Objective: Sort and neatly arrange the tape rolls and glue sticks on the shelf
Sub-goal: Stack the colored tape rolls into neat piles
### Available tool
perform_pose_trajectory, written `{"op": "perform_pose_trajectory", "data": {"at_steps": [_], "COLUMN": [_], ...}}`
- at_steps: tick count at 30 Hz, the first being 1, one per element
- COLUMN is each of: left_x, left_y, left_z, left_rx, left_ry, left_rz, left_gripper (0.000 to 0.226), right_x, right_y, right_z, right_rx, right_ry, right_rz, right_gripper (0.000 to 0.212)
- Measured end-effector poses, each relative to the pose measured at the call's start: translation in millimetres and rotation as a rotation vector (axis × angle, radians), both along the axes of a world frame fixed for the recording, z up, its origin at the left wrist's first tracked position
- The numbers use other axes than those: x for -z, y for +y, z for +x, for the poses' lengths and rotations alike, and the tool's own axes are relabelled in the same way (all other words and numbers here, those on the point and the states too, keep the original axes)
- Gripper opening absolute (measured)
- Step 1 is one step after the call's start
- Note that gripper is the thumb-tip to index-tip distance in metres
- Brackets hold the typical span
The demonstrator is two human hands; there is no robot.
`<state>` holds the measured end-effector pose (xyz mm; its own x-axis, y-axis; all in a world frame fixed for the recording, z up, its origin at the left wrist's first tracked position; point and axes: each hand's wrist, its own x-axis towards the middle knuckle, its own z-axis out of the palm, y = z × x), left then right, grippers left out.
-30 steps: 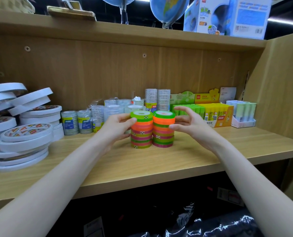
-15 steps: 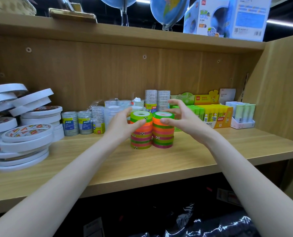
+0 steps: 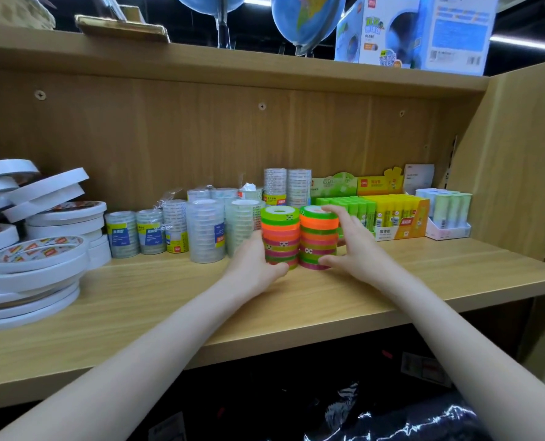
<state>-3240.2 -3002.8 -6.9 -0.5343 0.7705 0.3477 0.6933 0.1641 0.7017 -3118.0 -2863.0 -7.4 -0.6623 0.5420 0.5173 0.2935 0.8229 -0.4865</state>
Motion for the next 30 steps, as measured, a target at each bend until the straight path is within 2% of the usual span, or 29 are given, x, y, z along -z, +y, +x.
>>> {"op": "perform_pose_trajectory", "data": {"at_steps": [7,12,15,18,30], "left_x": [-2.5,2.7,5.1,2.1,4.5], "left_y": [15.2,3.5,-1.3,7.4,19.5], "left_z": [-3.7,-5.1,-7.7,-13.8,-29.5], "left_rx": [0.085,0.037,0.096,0.144,0.119], "left_ry": [-0.006,0.305,0.416,0.419,0.518], "left_rz": [-0.082,-0.105,-0.191,-0.274,-0.285], "left_gripper": [0.060,0.052,0.051,0.055,0.060], "right_x": [-4.8,-5.8,-7.0,-10.0,-10.6], "right_y": [27.8,33.5,34.2,34.9,33.5], "right_z": [-16.8,-24.0,-22.2,-24.9,-47.3], "right_rx": [0.041,-0.011,-0.021,-0.025,0.025], "right_ry": [-0.035,-0.043,-0.052,-0.070,-0.092], "right_rz": [0.007,-0.018,-0.001,-0.011,-0.042], "right_gripper": [0.089,0.091,0.092,0.094,0.099]}}
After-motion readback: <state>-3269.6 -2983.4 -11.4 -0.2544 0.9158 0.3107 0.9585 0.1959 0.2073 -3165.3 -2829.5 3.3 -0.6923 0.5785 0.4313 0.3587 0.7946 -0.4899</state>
